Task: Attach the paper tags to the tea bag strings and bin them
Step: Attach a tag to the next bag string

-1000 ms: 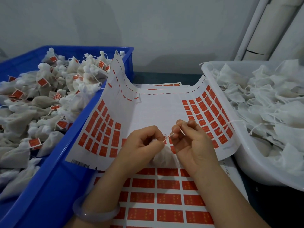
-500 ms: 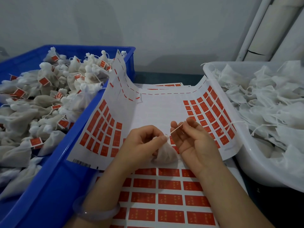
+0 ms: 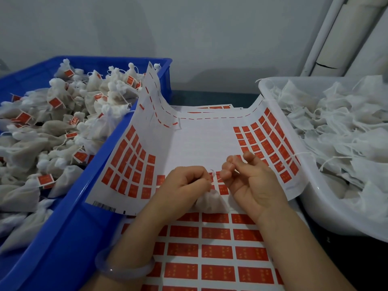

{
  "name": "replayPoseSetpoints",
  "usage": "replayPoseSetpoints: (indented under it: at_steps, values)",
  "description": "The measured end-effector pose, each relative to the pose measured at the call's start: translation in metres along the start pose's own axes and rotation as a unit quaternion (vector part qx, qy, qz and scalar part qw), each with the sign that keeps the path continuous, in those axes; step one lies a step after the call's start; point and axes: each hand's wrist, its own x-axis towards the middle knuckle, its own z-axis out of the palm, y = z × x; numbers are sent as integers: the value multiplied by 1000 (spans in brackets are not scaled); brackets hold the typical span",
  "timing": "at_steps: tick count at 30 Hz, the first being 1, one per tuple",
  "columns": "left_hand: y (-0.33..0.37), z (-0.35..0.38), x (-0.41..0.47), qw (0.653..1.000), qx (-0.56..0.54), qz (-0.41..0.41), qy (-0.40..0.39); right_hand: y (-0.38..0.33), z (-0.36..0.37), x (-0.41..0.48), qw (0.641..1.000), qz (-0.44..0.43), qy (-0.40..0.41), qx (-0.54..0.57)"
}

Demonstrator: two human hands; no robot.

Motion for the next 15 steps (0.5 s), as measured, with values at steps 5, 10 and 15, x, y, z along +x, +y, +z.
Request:
replayPoseSetpoints:
  at_steps: [5, 10, 15]
  values:
    - [1, 0, 0, 1000, -5, 5, -2, 2, 3, -1, 1000, -8, 3, -5]
    - [0, -2, 0, 995, -87, -3, -53, 3, 3, -1, 1000, -9, -1, -1]
    - [3, 0, -2, 967, -118, 7, -226, 3, 2, 1, 997, -25, 32, -64]
